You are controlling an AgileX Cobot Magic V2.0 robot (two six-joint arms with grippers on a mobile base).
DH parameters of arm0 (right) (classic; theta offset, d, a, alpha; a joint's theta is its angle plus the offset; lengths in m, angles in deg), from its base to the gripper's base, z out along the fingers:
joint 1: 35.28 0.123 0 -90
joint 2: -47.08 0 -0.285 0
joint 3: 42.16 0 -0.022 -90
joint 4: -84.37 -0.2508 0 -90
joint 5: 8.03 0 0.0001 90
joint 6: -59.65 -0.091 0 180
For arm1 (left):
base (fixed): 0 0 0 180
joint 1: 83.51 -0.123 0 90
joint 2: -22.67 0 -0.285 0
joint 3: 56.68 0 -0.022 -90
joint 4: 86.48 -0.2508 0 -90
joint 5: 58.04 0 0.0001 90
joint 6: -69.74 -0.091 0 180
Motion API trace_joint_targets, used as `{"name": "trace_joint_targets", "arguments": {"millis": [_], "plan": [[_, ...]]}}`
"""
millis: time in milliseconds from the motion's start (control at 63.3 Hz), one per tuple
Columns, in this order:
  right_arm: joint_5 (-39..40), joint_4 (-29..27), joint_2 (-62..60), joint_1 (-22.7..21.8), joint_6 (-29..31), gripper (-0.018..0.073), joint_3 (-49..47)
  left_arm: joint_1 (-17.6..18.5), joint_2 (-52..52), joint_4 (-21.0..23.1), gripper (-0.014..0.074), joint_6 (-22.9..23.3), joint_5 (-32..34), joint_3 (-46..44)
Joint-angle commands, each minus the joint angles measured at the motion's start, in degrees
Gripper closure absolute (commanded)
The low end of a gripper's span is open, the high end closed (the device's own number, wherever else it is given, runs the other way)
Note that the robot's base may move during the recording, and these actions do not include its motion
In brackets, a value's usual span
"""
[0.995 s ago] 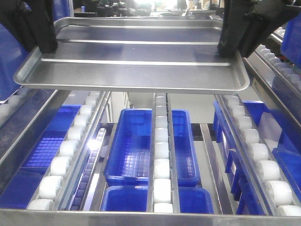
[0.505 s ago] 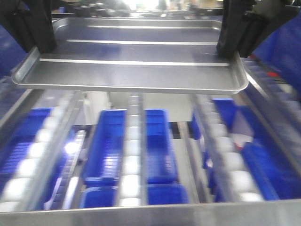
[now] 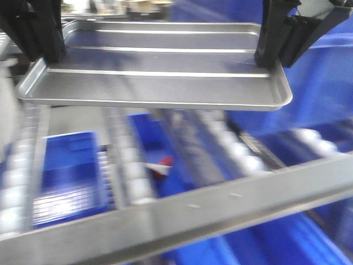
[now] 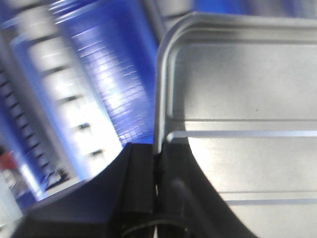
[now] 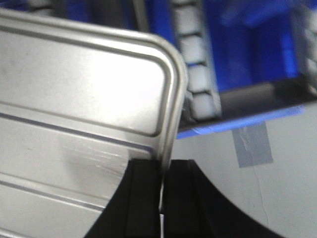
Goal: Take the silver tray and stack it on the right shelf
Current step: 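Hold the tray level in both grippers while the base drives across the room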
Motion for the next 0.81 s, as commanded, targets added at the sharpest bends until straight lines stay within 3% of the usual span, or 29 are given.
{"name": "trace_joint_targets", "arguments": {"millis": [0, 789], "plan": [[0.53, 2.22, -2.15, -0.03, 1.46, 0.0502, -2.07, 0.27, -2.43, -2.31, 0.0689, -0.14, 0.77, -1.98], [0.53, 2.22, -2.15, -0.03, 1.46, 0.0502, -2.07, 0.27, -2.43, -2.22, 0.0689, -0.14, 0.77, -1.98]]}}
